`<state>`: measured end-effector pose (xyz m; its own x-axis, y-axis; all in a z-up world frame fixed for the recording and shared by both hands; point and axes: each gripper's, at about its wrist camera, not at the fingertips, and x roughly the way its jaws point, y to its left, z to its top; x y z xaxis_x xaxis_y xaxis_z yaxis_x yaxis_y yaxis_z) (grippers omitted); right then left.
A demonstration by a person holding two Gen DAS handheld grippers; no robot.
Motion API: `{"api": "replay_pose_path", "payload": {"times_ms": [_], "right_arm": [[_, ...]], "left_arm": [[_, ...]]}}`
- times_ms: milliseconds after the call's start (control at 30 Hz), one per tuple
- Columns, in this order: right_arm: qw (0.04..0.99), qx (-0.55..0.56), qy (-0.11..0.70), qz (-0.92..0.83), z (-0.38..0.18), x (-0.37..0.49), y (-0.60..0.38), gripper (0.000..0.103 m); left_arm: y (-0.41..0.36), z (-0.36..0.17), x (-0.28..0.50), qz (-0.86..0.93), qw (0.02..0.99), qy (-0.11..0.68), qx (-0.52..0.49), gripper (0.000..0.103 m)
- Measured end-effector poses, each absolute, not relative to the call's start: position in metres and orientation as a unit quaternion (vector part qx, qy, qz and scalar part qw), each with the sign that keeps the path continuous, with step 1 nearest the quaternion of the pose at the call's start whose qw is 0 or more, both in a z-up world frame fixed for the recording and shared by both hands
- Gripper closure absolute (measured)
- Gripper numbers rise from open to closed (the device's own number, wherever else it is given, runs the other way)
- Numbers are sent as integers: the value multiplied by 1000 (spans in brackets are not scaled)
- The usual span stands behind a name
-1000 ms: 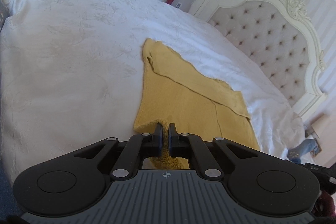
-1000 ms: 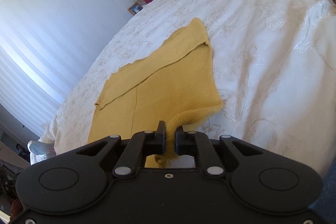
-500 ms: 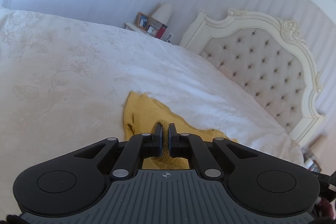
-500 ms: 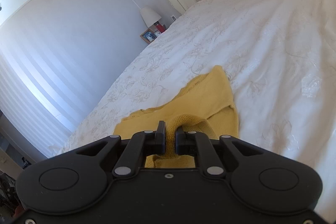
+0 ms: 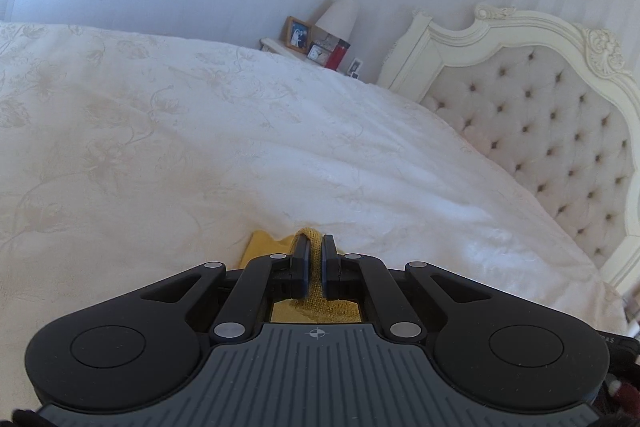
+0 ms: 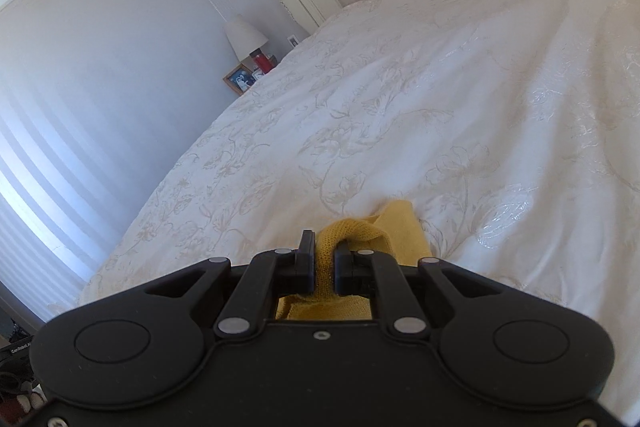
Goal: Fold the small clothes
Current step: 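Lift the hem with both grippers and fold it up toward the collar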
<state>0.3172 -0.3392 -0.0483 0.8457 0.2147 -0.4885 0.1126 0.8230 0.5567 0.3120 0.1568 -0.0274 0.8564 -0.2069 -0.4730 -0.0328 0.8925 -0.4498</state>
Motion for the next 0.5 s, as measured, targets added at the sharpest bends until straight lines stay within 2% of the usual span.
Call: {"api": "replay_pose_path", "payload": {"times_ms": [100,167,267,300,333,400,467,500], "right_arm": [[912,287,294,16,-65,335,-337,87],[912,277,301,12,-73,341,-334,81],[916,264,302,4,-81,344,-333,80],[917,262,300,3,-82,343,-332,79],[919,260,296,1,-82,342,-333,76],[925,259,279,-6,-80,338,-336,61],[935,254,248,-19,-74,330,-339,40],[940,247,234,-24,-69,325,-340,39]], "left_arm": [[157,-47,331,-30,929,290,-226,97],[158,-55,338,-18,926,301,-226,96],[165,-61,342,1,926,298,-232,93],[168,-61,343,6,927,295,-232,88],[170,-59,343,14,929,288,-232,75],[171,-50,338,21,936,272,-220,73],[164,-41,330,13,946,263,-186,72],[158,-37,324,4,952,260,-163,71]]}}
